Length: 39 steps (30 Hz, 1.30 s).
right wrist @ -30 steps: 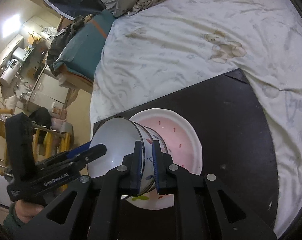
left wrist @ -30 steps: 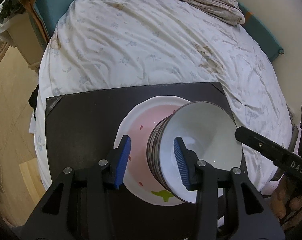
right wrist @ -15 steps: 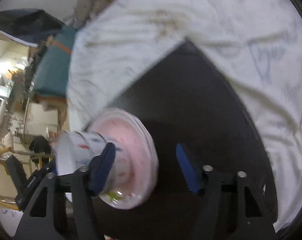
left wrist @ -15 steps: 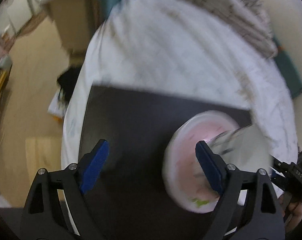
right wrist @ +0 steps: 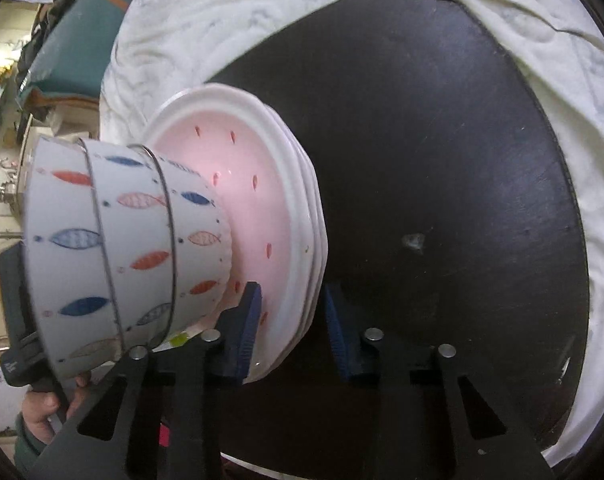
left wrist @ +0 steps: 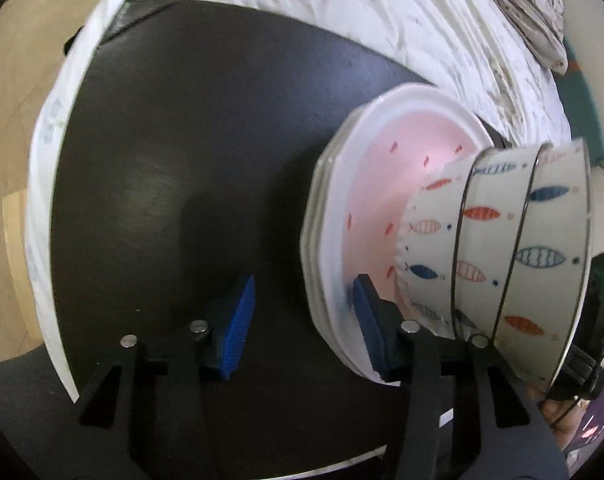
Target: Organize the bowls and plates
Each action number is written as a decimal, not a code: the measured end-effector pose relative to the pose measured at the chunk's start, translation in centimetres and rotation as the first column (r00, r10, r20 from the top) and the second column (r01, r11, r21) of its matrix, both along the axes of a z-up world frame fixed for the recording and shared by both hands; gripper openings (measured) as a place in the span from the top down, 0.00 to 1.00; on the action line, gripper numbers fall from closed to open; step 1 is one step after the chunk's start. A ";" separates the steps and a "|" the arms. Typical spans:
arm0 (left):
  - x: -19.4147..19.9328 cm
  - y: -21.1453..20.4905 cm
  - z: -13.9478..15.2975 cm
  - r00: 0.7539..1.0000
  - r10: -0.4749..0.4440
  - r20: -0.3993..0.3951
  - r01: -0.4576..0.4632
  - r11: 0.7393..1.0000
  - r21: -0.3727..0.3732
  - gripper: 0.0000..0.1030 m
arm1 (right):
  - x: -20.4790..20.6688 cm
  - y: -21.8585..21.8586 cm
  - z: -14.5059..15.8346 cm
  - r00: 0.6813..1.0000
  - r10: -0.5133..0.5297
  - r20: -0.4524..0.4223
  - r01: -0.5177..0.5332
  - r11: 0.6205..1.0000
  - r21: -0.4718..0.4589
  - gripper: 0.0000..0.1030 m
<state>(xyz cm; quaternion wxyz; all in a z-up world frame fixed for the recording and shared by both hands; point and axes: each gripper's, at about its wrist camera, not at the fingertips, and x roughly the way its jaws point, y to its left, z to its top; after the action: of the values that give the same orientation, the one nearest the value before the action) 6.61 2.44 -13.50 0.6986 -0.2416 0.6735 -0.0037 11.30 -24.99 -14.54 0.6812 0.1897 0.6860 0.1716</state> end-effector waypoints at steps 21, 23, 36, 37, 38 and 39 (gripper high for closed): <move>3.9 -1.1 0.6 1.000 0.002 0.013 -0.003 0.998 0.058 0.74 | 3.4 0.9 0.0 0.999 -0.041 0.025 0.041 0.999 -0.015 0.71; 4.6 -0.7 0.6 1.000 0.008 0.019 -0.009 0.998 0.065 0.74 | 4.0 0.8 -0.1 0.998 -0.058 0.035 0.058 0.998 0.000 0.71; 5.4 -0.4 1.2 0.997 0.001 0.083 -0.010 0.994 0.104 0.74 | 4.6 1.0 -0.2 0.991 -0.094 0.096 0.094 0.996 0.004 0.73; 5.2 -0.5 1.3 0.996 -0.003 0.088 -0.007 0.994 0.112 0.73 | 4.5 0.9 -0.2 0.991 -0.095 0.097 0.095 0.995 0.006 0.70; 5.1 -0.5 1.4 0.996 -0.012 0.090 0.001 0.993 0.119 0.72 | 4.4 0.7 -0.3 0.990 -0.104 0.095 0.104 0.995 0.008 0.69; 5.2 -0.8 1.4 0.996 -0.020 0.091 0.008 0.992 0.125 0.72 | 4.3 0.5 -0.3 0.990 -0.109 0.094 0.109 0.994 0.012 0.68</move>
<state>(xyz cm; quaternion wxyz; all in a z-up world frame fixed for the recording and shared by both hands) 11.81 1.64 -12.07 0.7426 -0.1923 0.6412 0.0224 15.59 -24.52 -14.88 0.7207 0.2208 0.6409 0.1451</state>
